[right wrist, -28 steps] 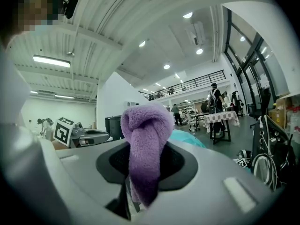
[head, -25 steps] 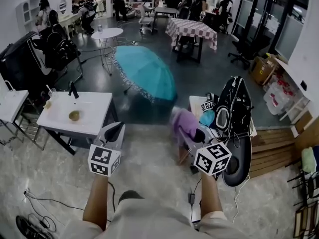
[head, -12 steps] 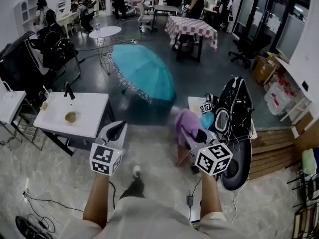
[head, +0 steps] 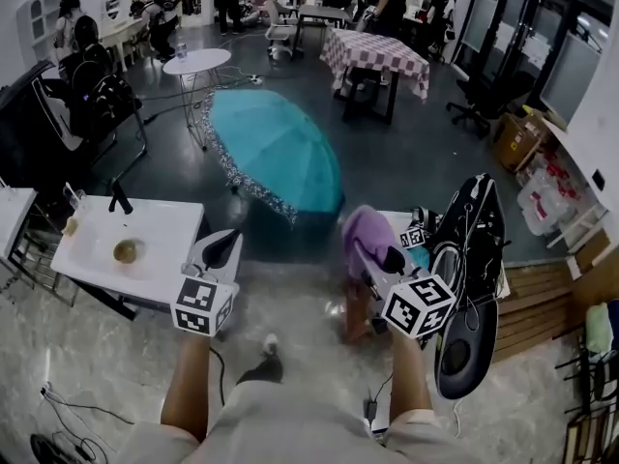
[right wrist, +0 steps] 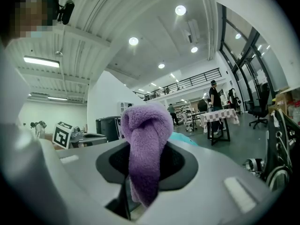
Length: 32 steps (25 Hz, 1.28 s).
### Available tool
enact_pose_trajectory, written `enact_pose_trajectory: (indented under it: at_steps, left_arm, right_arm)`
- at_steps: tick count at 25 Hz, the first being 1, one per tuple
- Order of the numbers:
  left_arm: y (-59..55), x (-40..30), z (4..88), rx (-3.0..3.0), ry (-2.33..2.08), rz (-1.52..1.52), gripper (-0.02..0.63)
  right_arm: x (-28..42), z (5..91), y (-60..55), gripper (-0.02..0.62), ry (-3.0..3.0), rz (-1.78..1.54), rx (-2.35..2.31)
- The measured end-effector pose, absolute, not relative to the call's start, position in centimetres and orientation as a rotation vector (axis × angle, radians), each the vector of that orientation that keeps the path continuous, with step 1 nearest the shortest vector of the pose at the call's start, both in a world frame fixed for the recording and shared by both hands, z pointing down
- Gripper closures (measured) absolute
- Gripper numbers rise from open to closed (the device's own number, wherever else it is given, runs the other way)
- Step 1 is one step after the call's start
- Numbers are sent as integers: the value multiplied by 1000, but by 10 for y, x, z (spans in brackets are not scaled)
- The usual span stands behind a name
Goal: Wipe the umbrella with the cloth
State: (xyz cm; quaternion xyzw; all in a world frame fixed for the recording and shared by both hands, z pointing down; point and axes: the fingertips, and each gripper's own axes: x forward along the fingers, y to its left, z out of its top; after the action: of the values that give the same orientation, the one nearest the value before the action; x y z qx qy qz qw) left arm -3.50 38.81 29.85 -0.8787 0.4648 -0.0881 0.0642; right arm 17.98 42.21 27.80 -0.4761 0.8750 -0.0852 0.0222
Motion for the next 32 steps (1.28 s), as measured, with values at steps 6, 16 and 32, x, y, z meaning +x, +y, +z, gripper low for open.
enact_pose_trajectory:
  at_steps: [6,16,32]
  left_arm:
    - [285,-52,290,-2657,1403,-282,608]
    - [159,-70,300,-2690,1414,-318,607]
    - [49,-113,332,-2713,1533,-374,591]
  right_arm:
    - [161,266,319,471,2712,-254,-1474]
    - [142,272,196,469,2720,-298,-1493]
    - [119,296,87,468,2709,-393,-1527]
